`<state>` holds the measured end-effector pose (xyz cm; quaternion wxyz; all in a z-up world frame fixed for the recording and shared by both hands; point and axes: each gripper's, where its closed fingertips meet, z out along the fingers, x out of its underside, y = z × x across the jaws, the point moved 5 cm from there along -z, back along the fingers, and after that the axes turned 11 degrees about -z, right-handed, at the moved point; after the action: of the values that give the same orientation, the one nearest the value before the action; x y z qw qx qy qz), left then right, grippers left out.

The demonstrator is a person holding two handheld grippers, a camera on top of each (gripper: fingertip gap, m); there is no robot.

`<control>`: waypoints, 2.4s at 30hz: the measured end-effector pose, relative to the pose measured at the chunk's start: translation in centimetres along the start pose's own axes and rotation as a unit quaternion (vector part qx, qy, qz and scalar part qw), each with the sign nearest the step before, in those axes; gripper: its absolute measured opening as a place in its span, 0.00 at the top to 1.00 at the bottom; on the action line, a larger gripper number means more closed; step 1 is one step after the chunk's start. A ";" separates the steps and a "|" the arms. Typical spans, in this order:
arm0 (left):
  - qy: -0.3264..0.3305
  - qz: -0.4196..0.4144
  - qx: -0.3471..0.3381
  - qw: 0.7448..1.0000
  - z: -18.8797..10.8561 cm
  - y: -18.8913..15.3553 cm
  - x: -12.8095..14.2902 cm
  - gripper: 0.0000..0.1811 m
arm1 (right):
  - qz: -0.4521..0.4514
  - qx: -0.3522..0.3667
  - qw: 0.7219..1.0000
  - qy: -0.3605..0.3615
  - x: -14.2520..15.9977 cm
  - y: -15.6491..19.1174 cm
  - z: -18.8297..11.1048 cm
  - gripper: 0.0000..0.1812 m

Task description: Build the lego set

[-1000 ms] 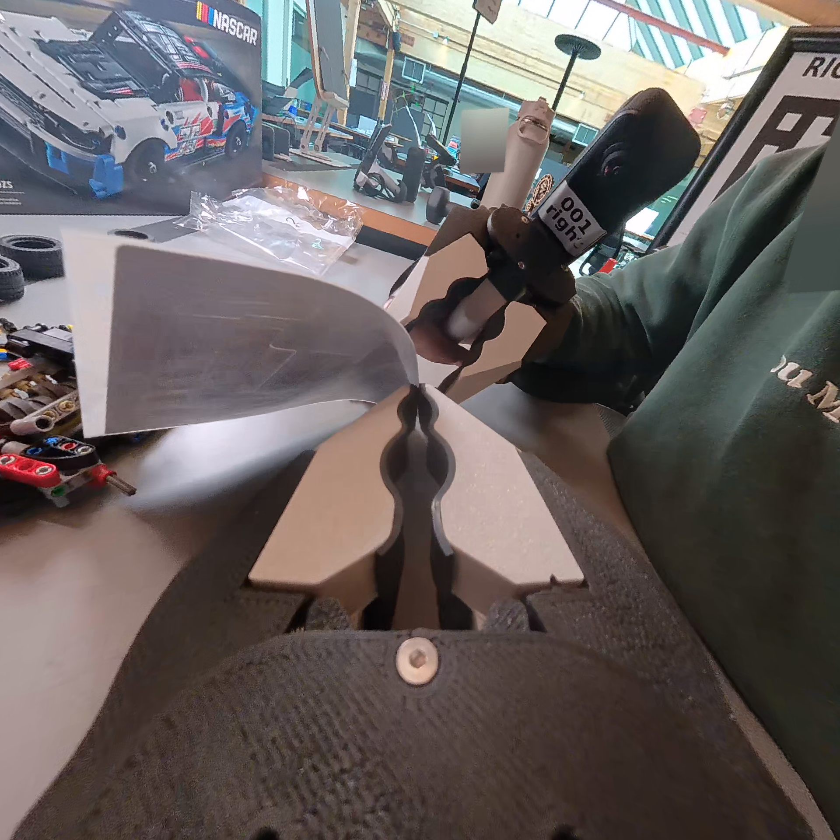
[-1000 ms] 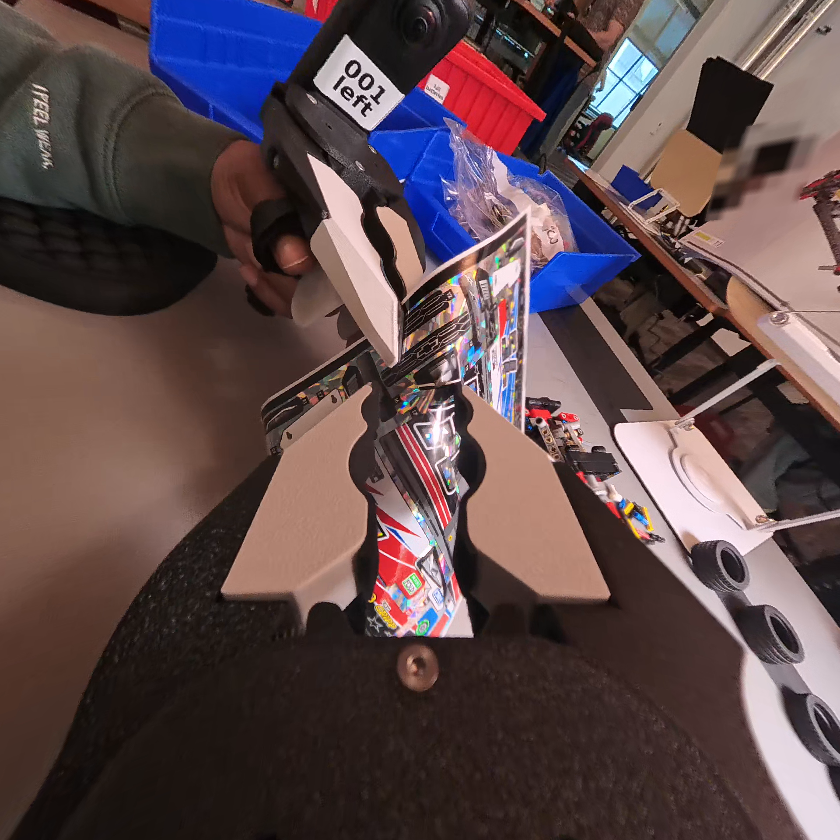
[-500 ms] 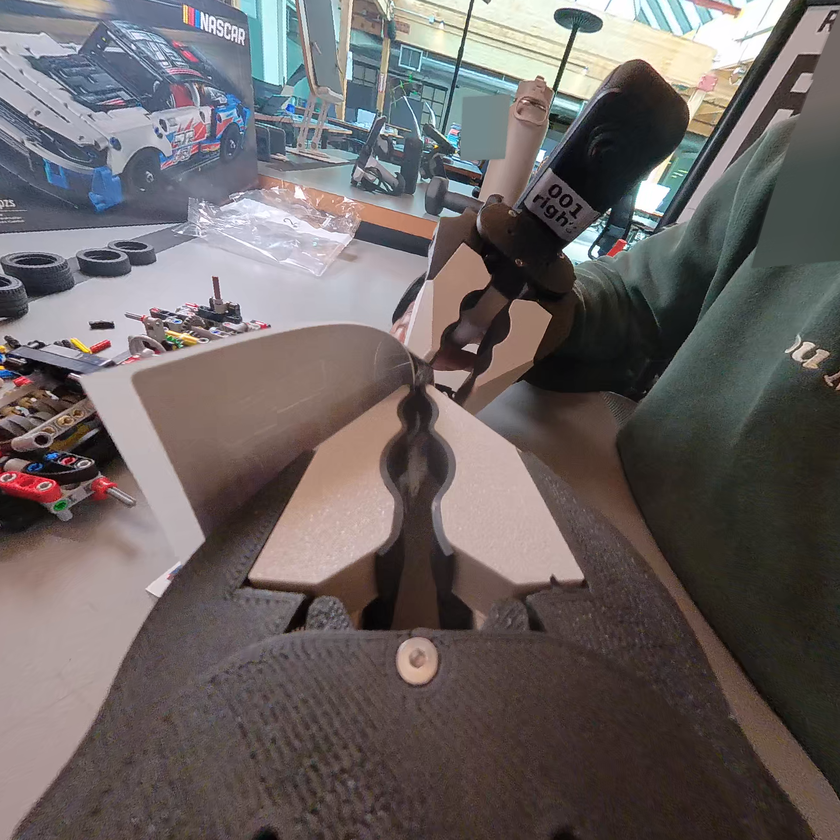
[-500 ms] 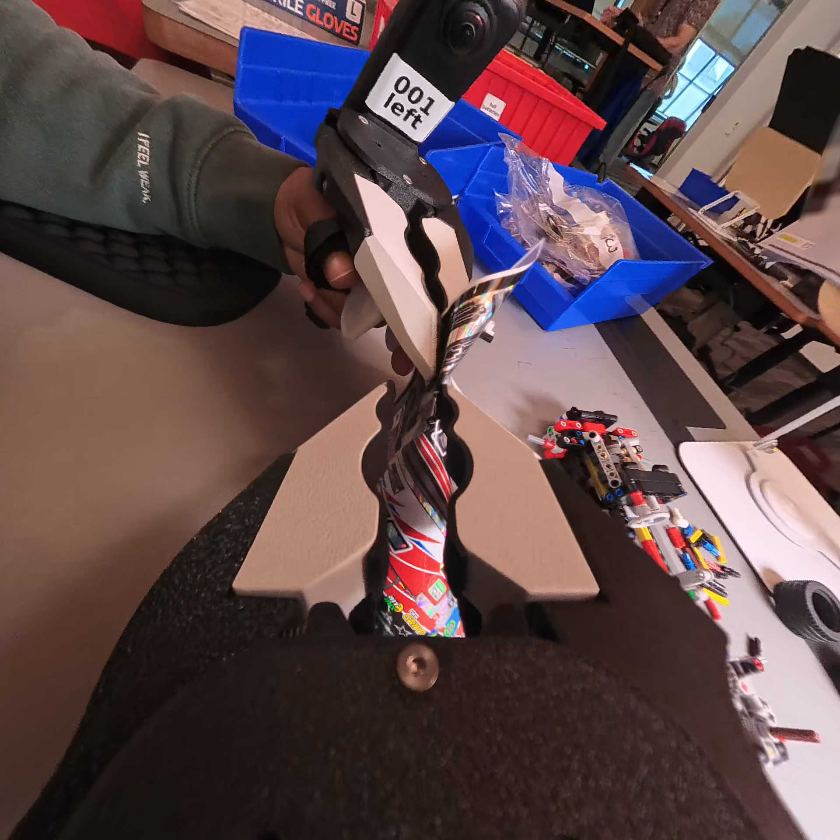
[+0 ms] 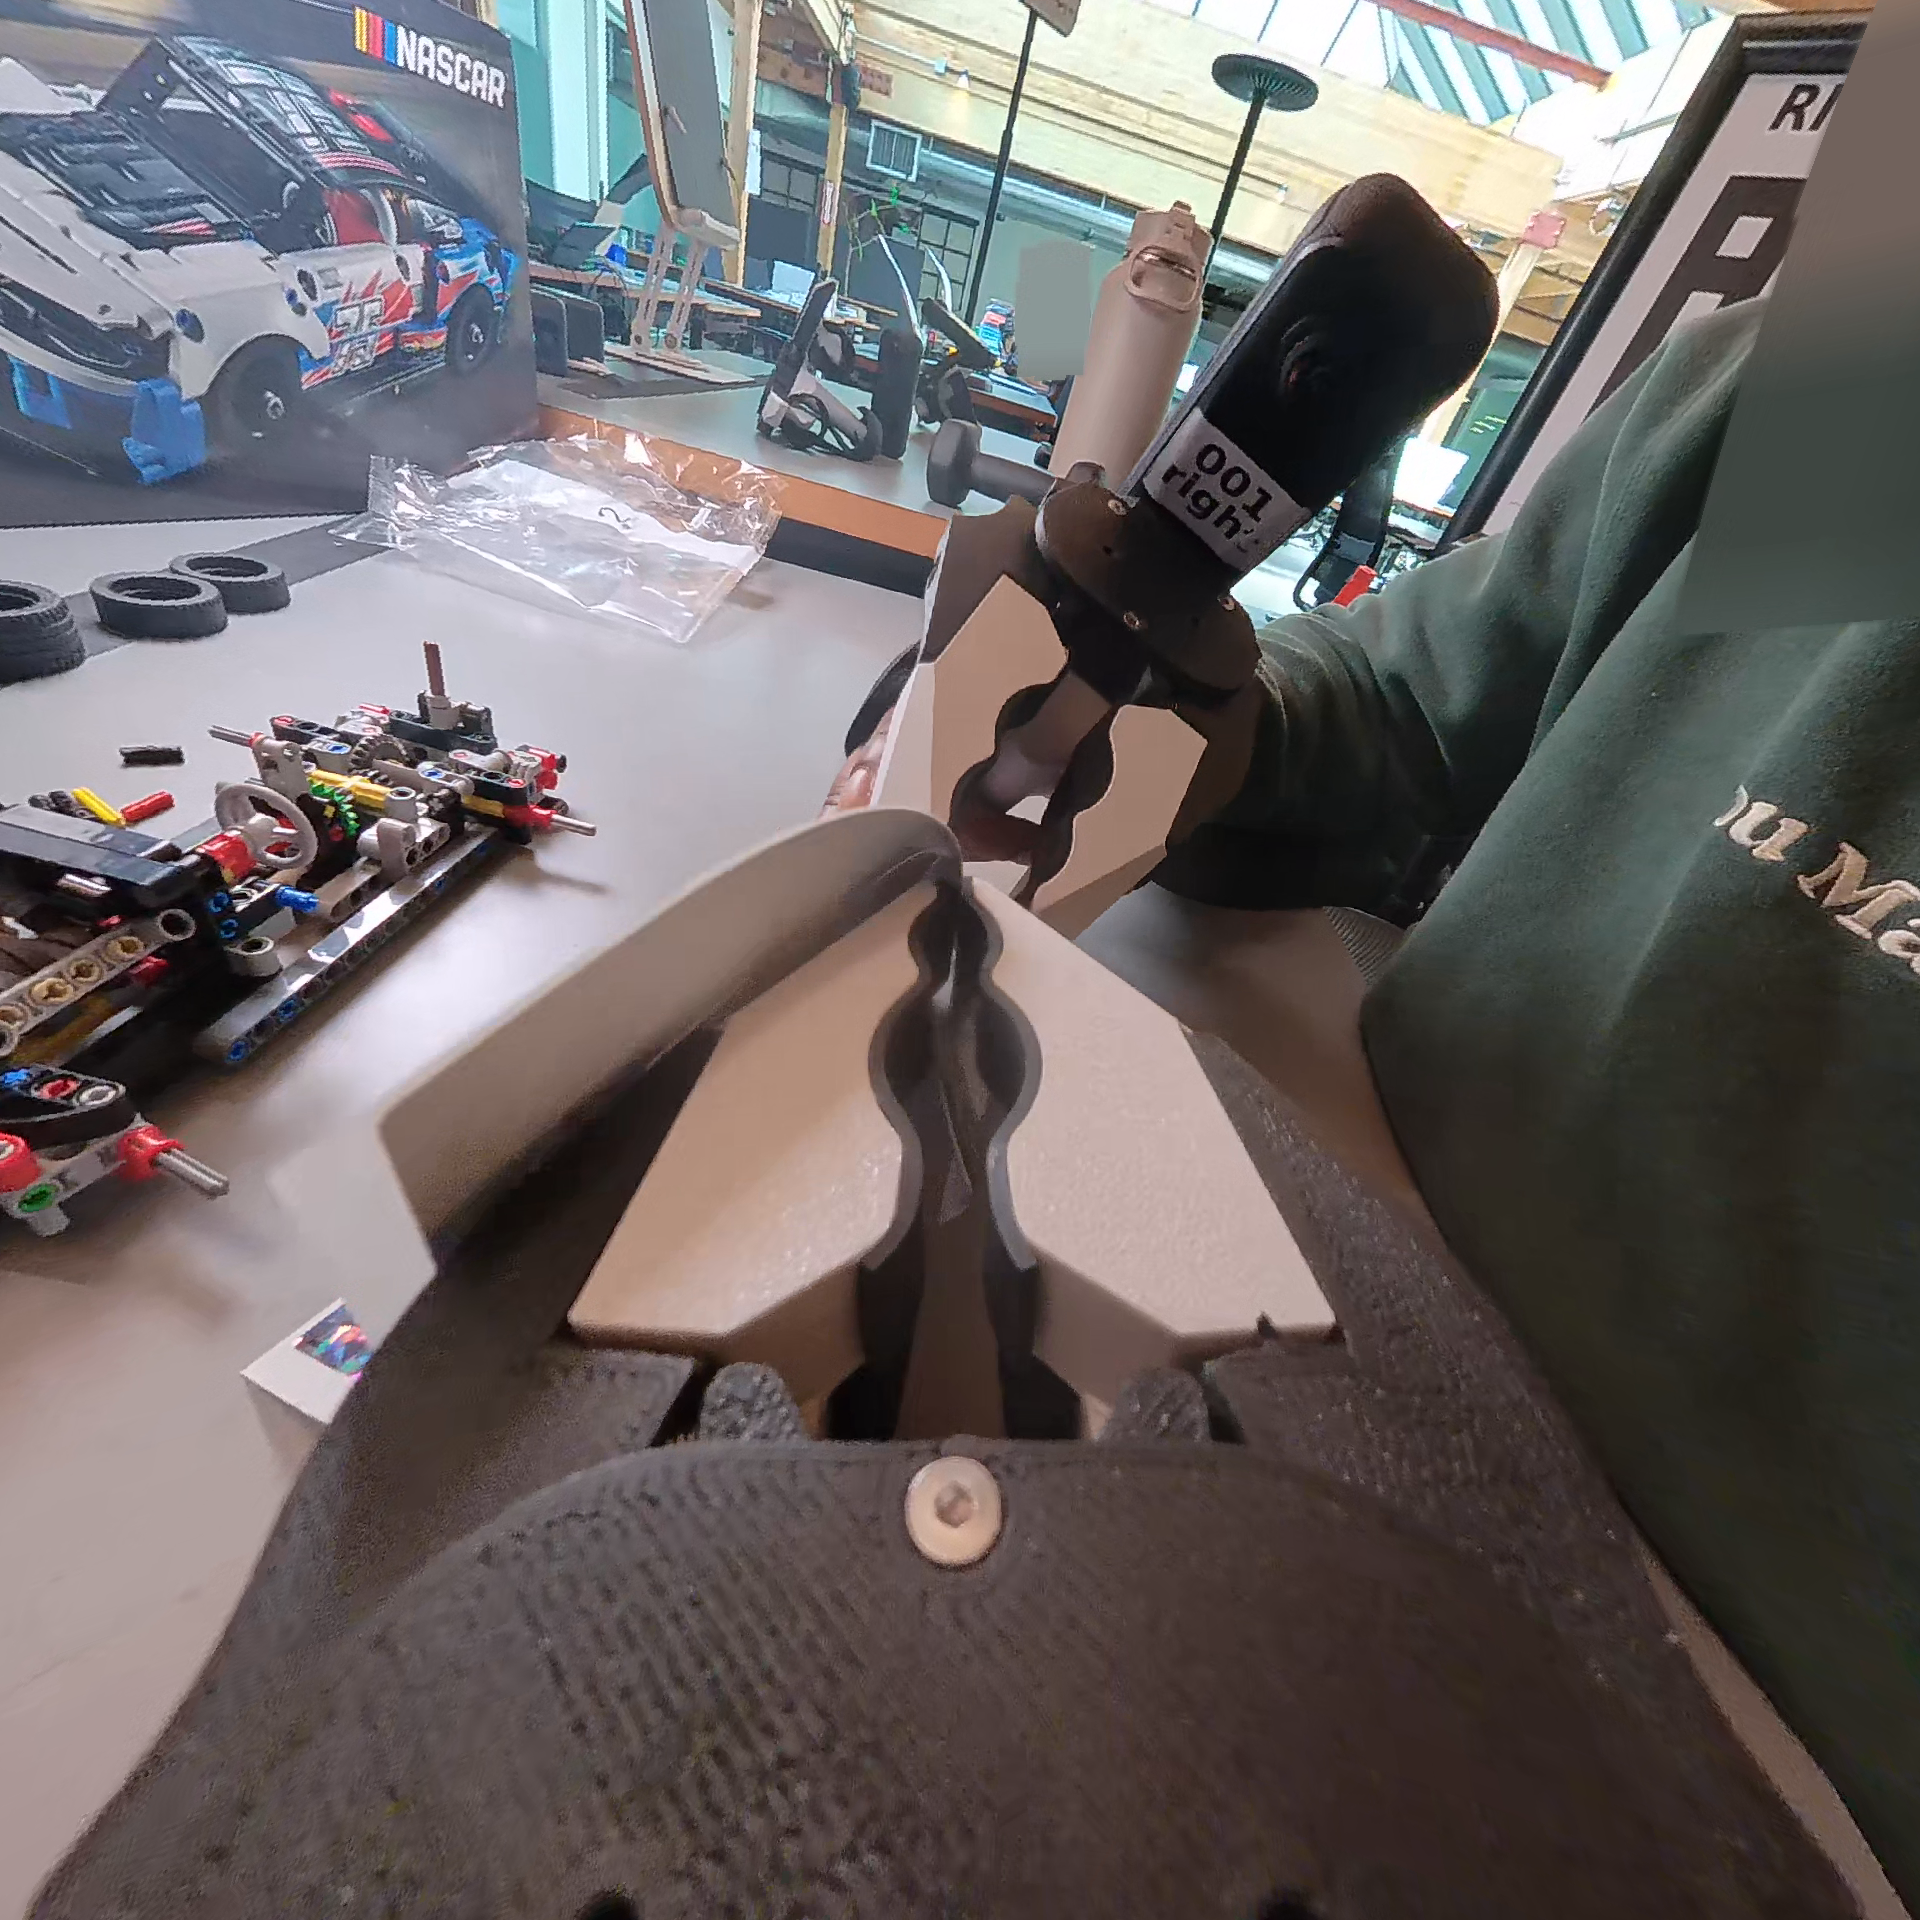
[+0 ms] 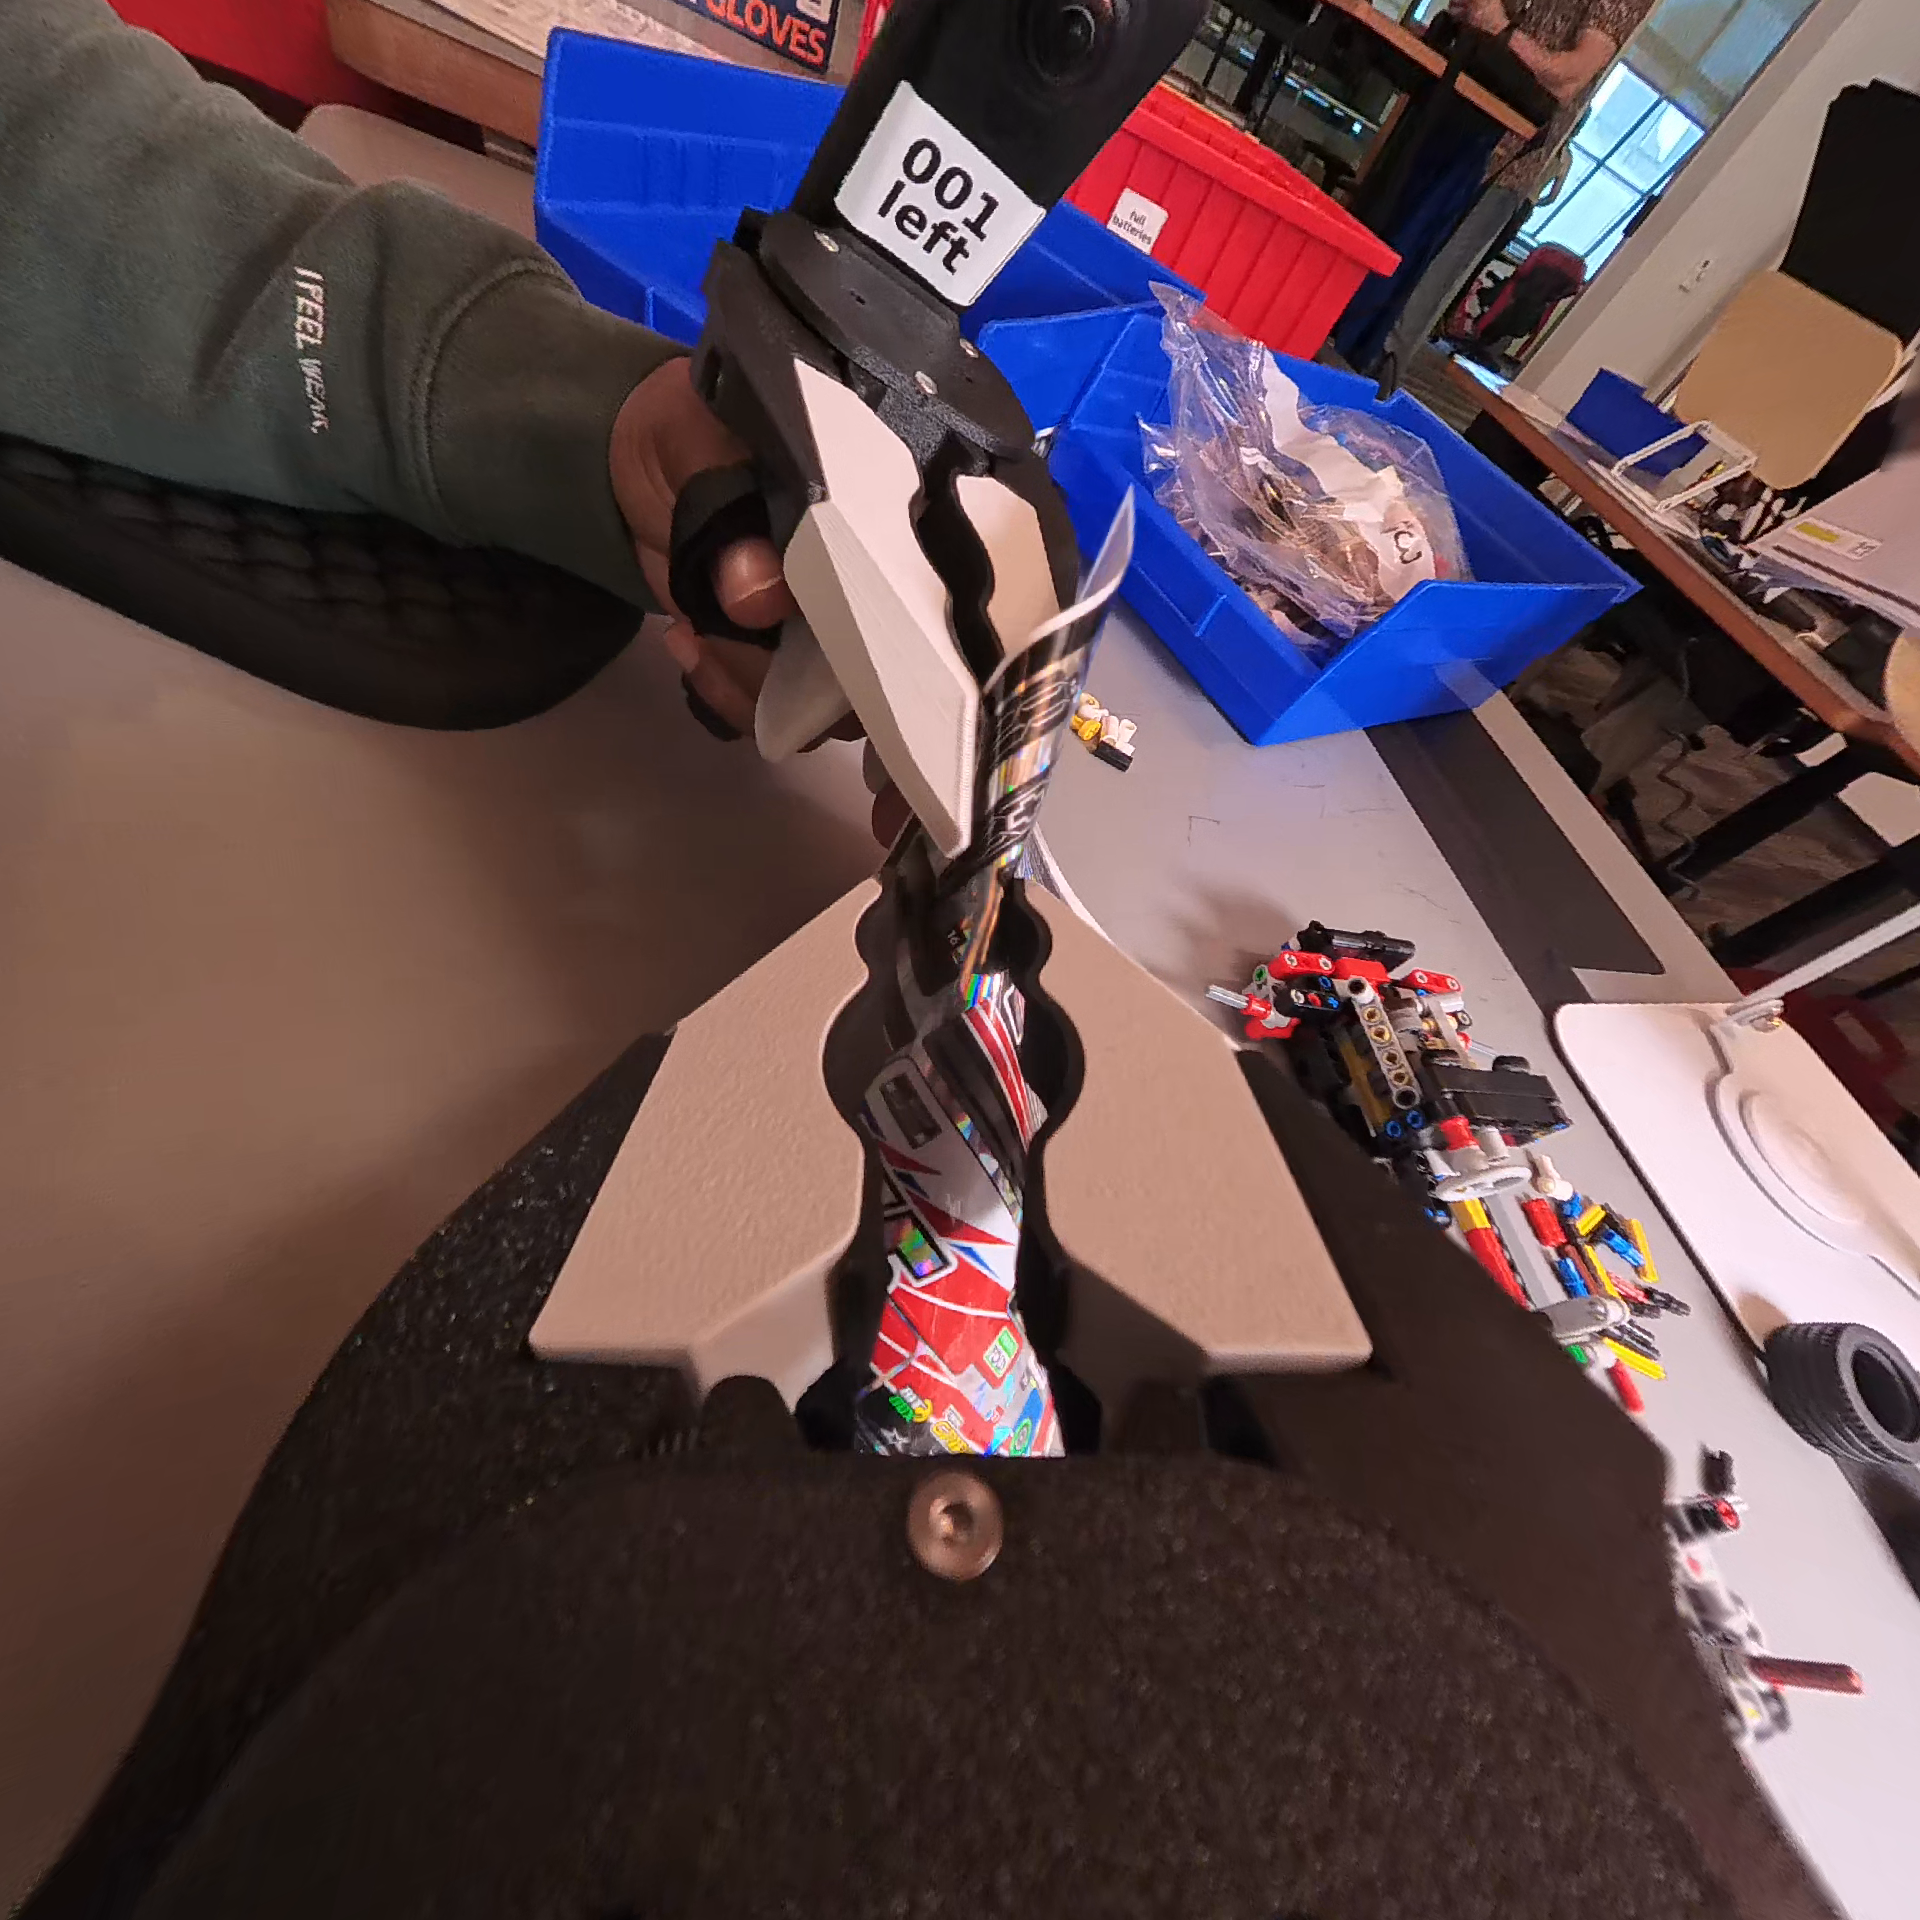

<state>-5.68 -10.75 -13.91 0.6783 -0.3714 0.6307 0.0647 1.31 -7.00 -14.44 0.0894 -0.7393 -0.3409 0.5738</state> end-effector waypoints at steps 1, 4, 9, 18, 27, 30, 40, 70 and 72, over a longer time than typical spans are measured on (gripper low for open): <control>0.000 -0.001 -0.001 1.000 0.0 0.1 0.0 1.00 | -0.002 0.001 1.000 0.000 0.0 0.0 0.0 0.91; 0.002 -0.001 -0.007 1.000 -0.1 0.2 0.0 1.00 | -0.004 0.002 1.000 0.000 0.0 -0.1 -0.1 0.92; 0.006 -0.003 -0.020 1.000 0.0 0.5 0.0 1.00 | -0.004 0.007 1.000 0.001 0.1 -0.2 -0.1 0.97; 0.015 0.001 -0.038 0.999 0.2 0.6 0.1 1.00 | 0.066 -0.019 0.998 -0.014 0.7 -0.9 -0.4 0.96; 0.025 0.010 -0.049 0.998 0.2 0.7 0.2 1.00 | 0.046 -0.007 0.999 -0.010 0.6 -1.3 -0.8 0.94; 0.035 0.015 -0.057 0.998 0.2 0.9 0.5 1.00 | 0.029 0.003 1.000 -0.008 0.5 -1.5 -1.0 0.97; 0.052 0.048 -0.071 0.995 0.5 0.8 1.0 1.00 | 0.003 0.008 1.000 0.007 0.6 -1.3 -1.0 1.00; 0.047 0.032 -0.059 0.997 0.2 1.0 1.2 0.92 | -0.015 0.030 0.999 0.000 1.6 -0.3 -2.5 1.00; 0.028 0.000 -0.050 0.998 0.1 1.1 0.7 0.90 | -0.034 0.031 0.999 0.006 1.7 0.1 -2.3 1.00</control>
<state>-6.10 -10.21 -15.05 0.6406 -0.4065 0.6457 0.0858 3.62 -5.49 -15.10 0.1340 -0.7275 -0.3470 0.5766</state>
